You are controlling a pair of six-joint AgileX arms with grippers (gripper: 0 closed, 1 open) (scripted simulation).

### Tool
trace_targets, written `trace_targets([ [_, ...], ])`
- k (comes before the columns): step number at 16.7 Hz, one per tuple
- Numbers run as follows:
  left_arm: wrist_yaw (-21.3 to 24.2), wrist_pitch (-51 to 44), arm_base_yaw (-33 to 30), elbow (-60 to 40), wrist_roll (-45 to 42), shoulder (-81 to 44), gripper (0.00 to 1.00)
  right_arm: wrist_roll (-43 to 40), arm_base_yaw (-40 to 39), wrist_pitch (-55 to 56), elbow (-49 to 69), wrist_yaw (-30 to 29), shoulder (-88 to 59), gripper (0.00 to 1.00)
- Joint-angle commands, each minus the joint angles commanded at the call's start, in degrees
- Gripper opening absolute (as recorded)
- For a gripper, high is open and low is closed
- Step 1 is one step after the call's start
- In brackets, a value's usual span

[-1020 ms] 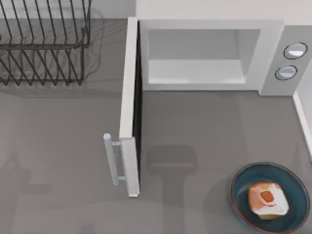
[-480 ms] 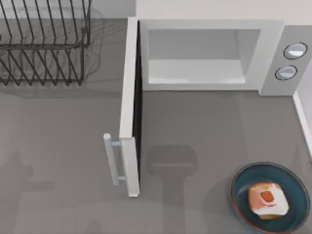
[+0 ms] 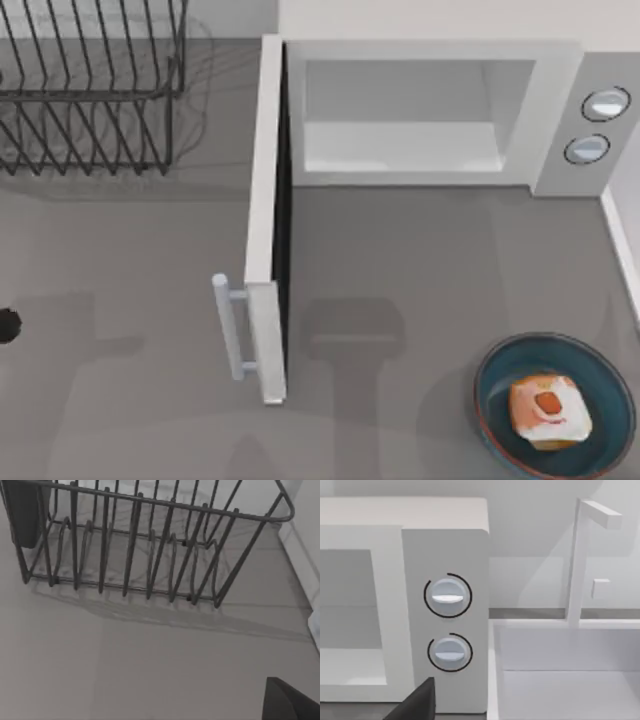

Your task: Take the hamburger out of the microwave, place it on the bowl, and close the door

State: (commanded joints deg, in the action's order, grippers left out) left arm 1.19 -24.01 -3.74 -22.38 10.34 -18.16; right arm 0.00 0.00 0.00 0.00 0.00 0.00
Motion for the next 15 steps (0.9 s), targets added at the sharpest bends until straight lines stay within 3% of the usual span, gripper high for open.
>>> trace_targets([
  [9, -20.4, -7.8, -26.1, -19.9, 12.1, -39.3, 0.0, 0.0, 0.0, 0.0, 0.0, 0.0, 0.0, 1.0],
  [12, -23.4, -8.5, -29.7, -22.3, 13.7, -43.7, 0.0, 0.0, 0.0, 0.0, 0.0, 0.0, 0.0, 1.0],
  [15, -23.5, -8.5, -30.0, -22.5, 13.7, -44.0, 0.0, 0.0, 0.0, 0.0, 0.0, 0.0, 0.0, 1.0],
])
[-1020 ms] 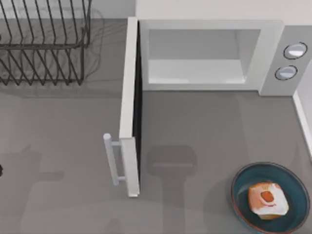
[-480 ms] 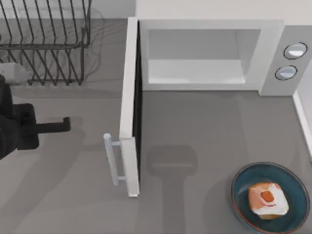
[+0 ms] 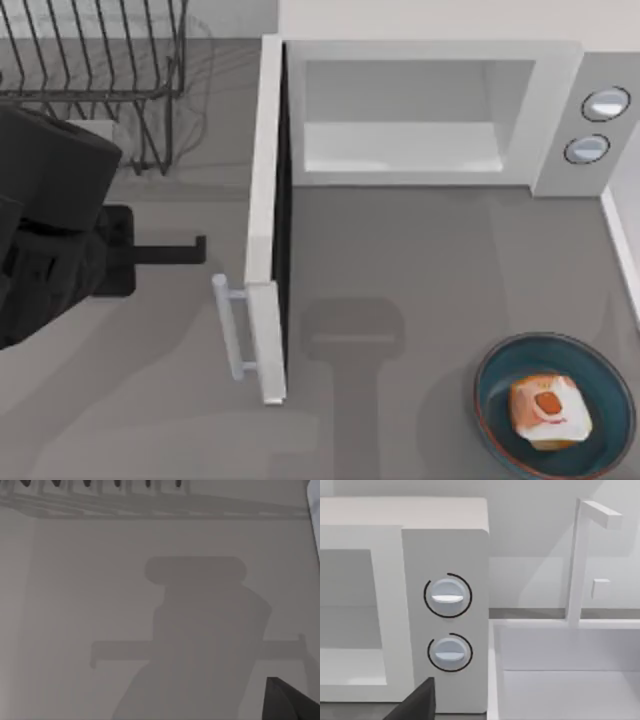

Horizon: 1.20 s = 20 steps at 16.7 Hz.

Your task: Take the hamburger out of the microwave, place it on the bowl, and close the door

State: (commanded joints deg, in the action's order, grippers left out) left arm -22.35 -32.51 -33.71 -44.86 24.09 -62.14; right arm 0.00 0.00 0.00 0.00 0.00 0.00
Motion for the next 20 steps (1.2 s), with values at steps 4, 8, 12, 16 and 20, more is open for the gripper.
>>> trace_targets([
  [4, 0.2, 1.0, 0.2, 0.9, 0.0, -0.2, 0.0, 0.0, 0.0, 0.0, 0.0, 0.0, 0.0, 1.0],
  [8, 0.1, 9.8, 0.1, 6.9, 0.0, -3.3, 0.0, 0.0, 0.0, 0.0, 0.0, 0.0, 0.0, 1.0],
  [12, 0.1, 23.1, 0.2, 15.0, -0.2, -6.9, 0.0, 0.0, 0.0, 0.0, 0.0, 0.0, 0.0, 1.0],
  [16, 0.2, 27.9, 0.3, 19.2, -0.4, -8.6, 0.0, 0.0, 0.0, 0.0, 0.0, 0.0, 0.0, 1.0],
  [20, 0.4, 27.4, -1.3, 17.4, -0.1, -7.6, 0.0, 0.0, 0.0, 0.0, 0.0, 0.0, 0.0, 1.0],
])
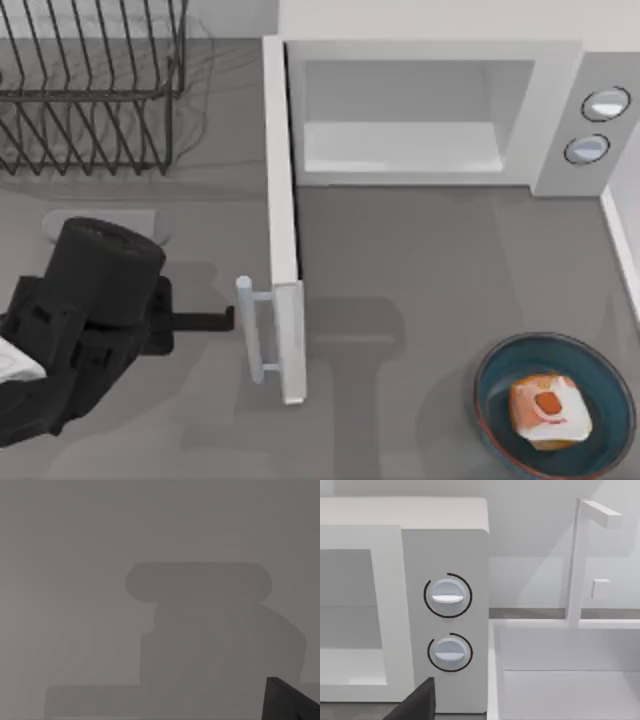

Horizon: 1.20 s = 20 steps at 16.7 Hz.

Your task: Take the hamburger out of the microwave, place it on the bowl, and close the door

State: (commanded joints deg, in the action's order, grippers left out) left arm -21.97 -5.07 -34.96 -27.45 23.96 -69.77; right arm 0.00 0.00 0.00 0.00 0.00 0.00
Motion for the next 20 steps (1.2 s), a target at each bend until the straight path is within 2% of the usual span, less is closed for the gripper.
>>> trace_targets([
  [3, -2.9, -1.1, -4.1, -3.9, 3.9, -4.2, 0.0, 0.0, 0.0, 0.0, 0.0, 0.0, 0.0, 1.0],
  [8, -9.9, -3.9, -16.4, -13.5, 14.0, -16.3, 0.0, 0.0, 0.0, 0.0, 0.0, 0.0, 0.0, 1.0],
  [15, -11.3, -4.8, -18.4, -15.9, 16.1, -18.7, 0.0, 0.0, 0.0, 0.0, 0.0, 0.0, 0.0, 1.0],
  [20, -14.1, -9.3, -23.5, -26.6, 21.3, -27.7, 0.0, 0.0, 0.0, 0.0, 0.0, 0.0, 0.0, 1.0],
])
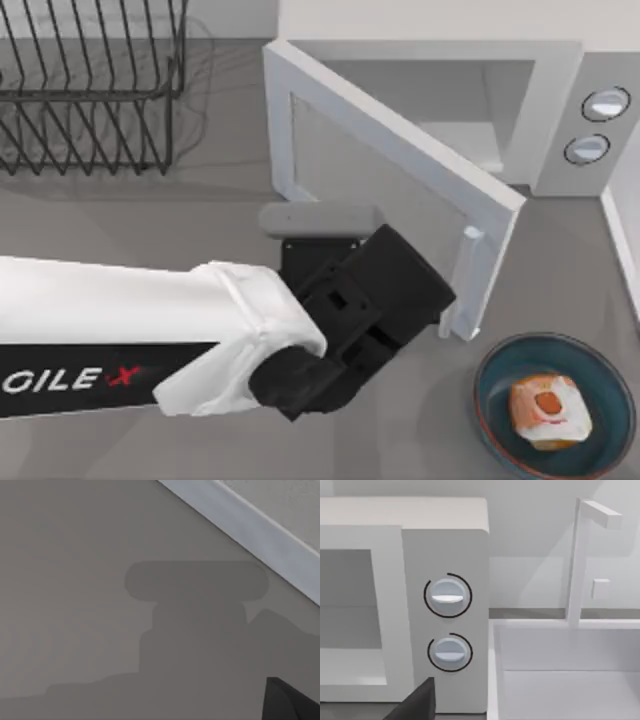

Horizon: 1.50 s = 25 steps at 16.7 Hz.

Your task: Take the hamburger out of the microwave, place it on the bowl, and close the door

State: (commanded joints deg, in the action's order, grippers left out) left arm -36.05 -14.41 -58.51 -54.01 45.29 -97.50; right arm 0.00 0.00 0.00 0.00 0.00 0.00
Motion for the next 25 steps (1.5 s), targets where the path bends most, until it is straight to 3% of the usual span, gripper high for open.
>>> trace_targets([
  [4, -2.0, -3.9, -3.9, -8.7, 4.1, -6.8, 0.0, 0.0, 0.0, 0.0, 0.0, 0.0, 0.0, 1.0],
  [12, -2.6, -5.9, -5.1, -12.1, 5.6, -9.9, 0.0, 0.0, 0.0, 0.0, 0.0, 0.0, 0.0, 1.0],
  [20, -4.7, -16.9, -10.1, -35.4, 11.3, -24.6, 0.0, 0.0, 0.0, 0.0, 0.0, 0.0, 0.0, 1.0],
  [25, -4.9, -18.6, -10.8, -38.3, 12.1, -26.7, 0.0, 0.0, 0.0, 0.0, 0.0, 0.0, 0.0, 1.0],
])
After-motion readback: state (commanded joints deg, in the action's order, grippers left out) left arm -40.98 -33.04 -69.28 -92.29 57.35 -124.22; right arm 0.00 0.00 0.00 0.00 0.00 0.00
